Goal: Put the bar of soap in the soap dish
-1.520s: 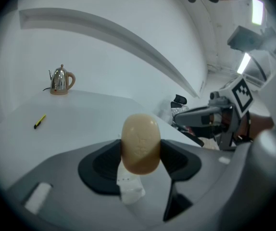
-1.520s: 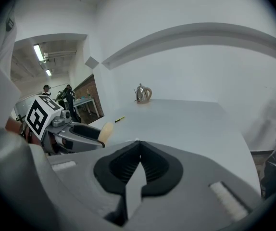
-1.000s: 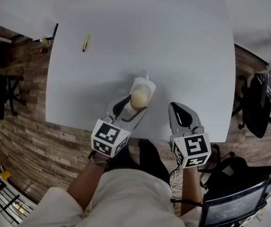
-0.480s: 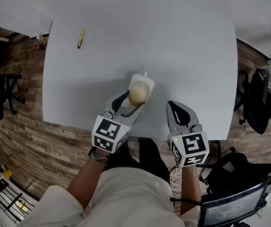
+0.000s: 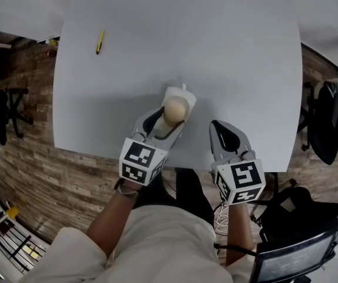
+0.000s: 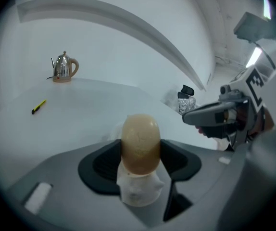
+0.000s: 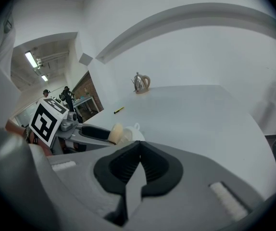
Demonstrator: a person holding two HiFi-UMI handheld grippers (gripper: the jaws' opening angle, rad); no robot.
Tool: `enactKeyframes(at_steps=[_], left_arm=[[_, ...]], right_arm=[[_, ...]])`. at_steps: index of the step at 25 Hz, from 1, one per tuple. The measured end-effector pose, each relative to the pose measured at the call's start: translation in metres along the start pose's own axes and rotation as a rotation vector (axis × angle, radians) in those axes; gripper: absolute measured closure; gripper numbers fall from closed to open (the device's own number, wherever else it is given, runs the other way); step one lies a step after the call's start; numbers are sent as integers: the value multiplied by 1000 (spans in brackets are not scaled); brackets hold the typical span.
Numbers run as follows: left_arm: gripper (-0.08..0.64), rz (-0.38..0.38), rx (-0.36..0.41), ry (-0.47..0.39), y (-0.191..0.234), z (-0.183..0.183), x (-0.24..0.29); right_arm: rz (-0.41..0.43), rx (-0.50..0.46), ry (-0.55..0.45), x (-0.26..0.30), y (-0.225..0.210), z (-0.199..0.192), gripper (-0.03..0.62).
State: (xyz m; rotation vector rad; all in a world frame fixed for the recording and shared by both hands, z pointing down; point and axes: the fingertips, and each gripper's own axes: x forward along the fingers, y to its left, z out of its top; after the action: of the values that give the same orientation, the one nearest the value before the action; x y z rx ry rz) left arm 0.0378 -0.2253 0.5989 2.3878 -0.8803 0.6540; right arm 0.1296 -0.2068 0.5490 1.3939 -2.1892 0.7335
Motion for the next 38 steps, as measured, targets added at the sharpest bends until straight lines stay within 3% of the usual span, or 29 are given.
enactKeyframes(at_steps=[15,38], left_arm=[[289,71,14,58,15,-11,5],[287,80,14,101,10,-9,11]], right_arm=[[4,13,11,5,5,-3,591],[26,50,13,8,8,-11,591]])
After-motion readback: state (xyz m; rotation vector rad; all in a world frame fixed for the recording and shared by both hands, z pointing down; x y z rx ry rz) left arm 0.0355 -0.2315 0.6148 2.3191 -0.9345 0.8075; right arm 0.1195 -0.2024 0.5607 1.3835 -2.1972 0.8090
